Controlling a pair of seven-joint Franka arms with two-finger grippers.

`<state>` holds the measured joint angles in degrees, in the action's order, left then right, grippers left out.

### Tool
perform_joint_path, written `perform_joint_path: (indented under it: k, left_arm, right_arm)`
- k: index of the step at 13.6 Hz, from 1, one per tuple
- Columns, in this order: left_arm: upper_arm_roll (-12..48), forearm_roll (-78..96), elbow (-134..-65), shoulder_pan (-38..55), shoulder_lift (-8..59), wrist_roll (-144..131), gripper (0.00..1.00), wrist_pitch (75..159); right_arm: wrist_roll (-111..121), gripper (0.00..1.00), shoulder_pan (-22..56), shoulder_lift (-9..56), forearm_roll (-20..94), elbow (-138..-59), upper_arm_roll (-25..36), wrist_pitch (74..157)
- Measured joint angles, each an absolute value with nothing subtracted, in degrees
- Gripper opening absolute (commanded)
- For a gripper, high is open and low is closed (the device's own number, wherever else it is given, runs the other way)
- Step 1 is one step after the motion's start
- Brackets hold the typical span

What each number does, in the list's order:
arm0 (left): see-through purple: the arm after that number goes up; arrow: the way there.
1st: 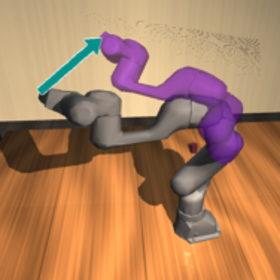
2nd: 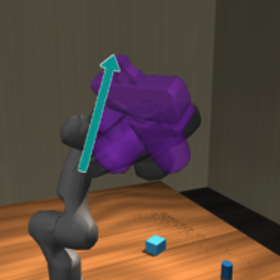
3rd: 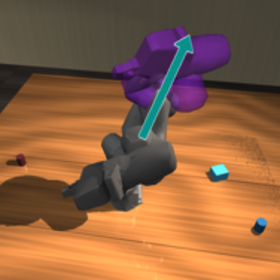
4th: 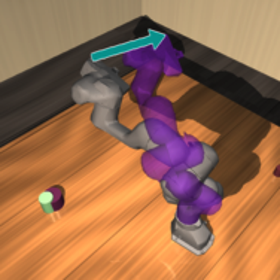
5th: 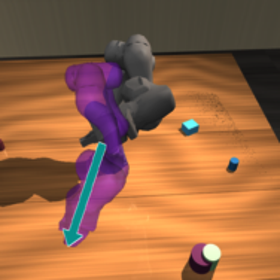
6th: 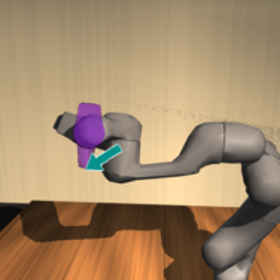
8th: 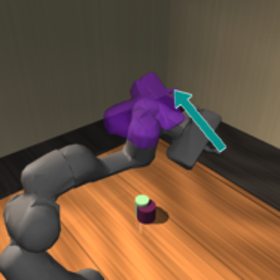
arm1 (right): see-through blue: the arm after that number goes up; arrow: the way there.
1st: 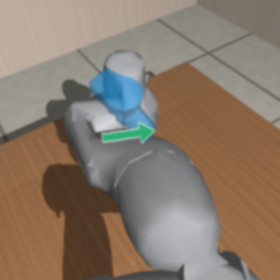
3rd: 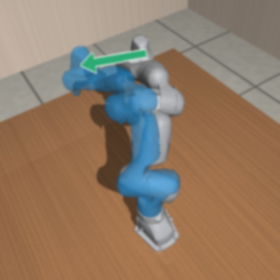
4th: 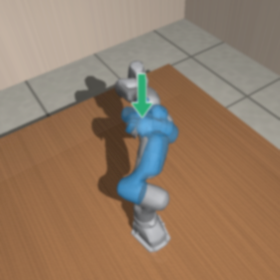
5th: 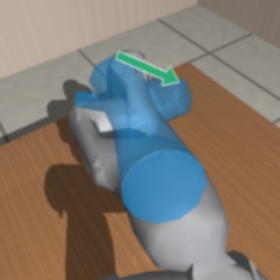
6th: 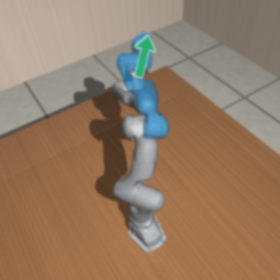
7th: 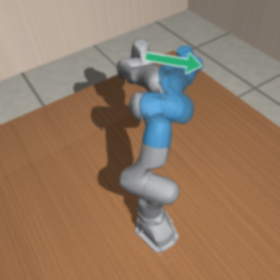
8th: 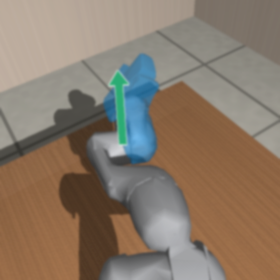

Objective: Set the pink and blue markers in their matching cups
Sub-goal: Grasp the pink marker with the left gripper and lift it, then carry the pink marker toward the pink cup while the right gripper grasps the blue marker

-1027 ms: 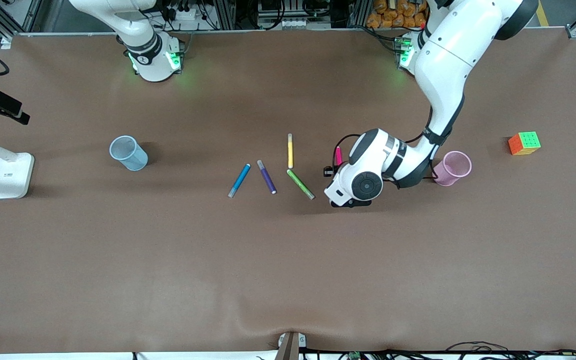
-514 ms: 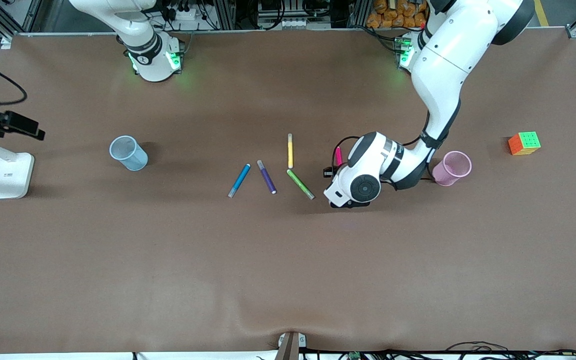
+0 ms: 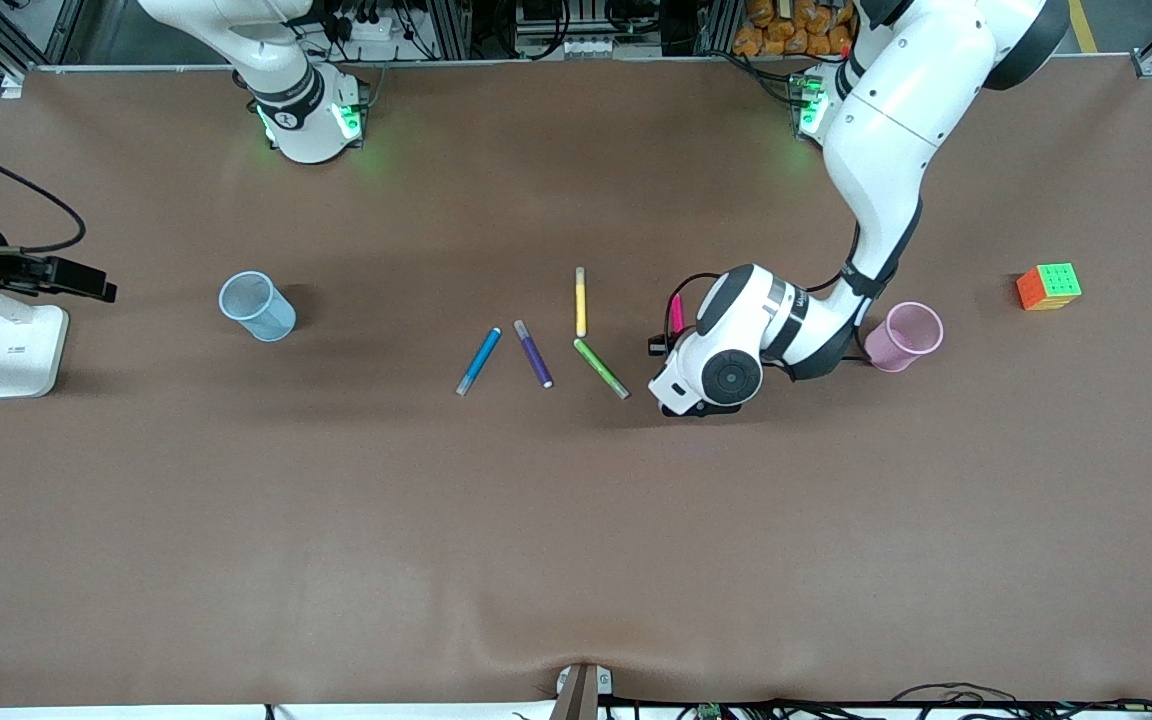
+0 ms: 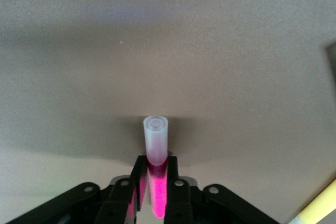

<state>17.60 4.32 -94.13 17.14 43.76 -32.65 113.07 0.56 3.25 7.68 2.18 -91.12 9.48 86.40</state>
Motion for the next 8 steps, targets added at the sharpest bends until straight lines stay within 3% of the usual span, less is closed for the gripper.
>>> perform_joint_path:
  k: [5,8]
  left_arm:
    - [17.26,4.27,-93.23,16.77,43.43,-36.19,0.0,113.07]
    - [17.12,2.18,-91.67,16.15,38.55,-38.72,0.0,109.71]
  right_arm:
    - [-5.39,1.0,6.24,15.02,4.99,-91.16,8.87,93.03]
    - [-11.05,1.0,7.83,18.06,9.14,-91.18,8.81,94.92]
